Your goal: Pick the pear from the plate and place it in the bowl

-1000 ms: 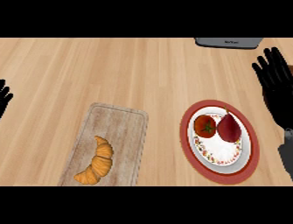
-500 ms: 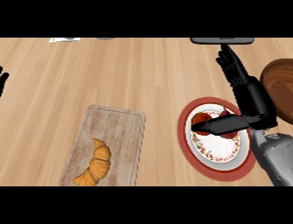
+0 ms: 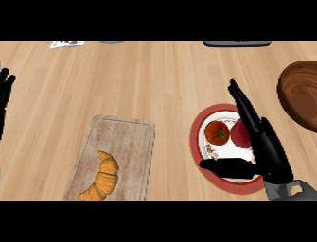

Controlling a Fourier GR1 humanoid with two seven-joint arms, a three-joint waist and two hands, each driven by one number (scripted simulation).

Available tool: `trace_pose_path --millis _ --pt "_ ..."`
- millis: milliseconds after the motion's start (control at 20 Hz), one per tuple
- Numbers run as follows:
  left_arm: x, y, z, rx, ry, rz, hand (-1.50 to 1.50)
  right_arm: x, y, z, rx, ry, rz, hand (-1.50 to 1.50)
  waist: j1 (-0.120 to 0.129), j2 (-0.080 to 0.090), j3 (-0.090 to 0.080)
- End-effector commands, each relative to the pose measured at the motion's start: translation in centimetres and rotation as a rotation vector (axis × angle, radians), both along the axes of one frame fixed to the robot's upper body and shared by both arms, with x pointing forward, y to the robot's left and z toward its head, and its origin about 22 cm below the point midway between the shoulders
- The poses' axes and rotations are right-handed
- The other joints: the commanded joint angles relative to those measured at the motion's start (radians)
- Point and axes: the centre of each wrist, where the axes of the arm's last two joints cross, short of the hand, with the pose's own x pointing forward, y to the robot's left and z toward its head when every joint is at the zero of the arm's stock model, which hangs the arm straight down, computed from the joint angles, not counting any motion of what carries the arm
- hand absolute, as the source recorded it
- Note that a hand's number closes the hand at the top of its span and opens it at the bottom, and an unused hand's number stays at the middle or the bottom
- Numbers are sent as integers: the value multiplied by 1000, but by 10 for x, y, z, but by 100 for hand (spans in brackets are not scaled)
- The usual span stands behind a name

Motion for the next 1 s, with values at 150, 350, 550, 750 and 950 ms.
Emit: trace_pose_path --millis 150,350,550,750,950 --pt "8 1 6 -17 10 14 0 -18 -29 74 -277 69 -179 -150 -8 -4 -1" --pt "12 -2 11 -10 6 8 0 -21 -44 88 -532 283 -174 -150 -5 0 -2" --pt "8 -7 5 -2 -5 -8 0 -24 -46 115 -670 441 -135 -150 16 1 -1" --pt "1 1 -8 -2 -11 -9 0 -29 -51 120 -788 544 -75 -150 18 3 1" --pt "11 -7 13 -11 -2 -24 0 -20 -61 134 -780 597 -68 -150 17 4 2"
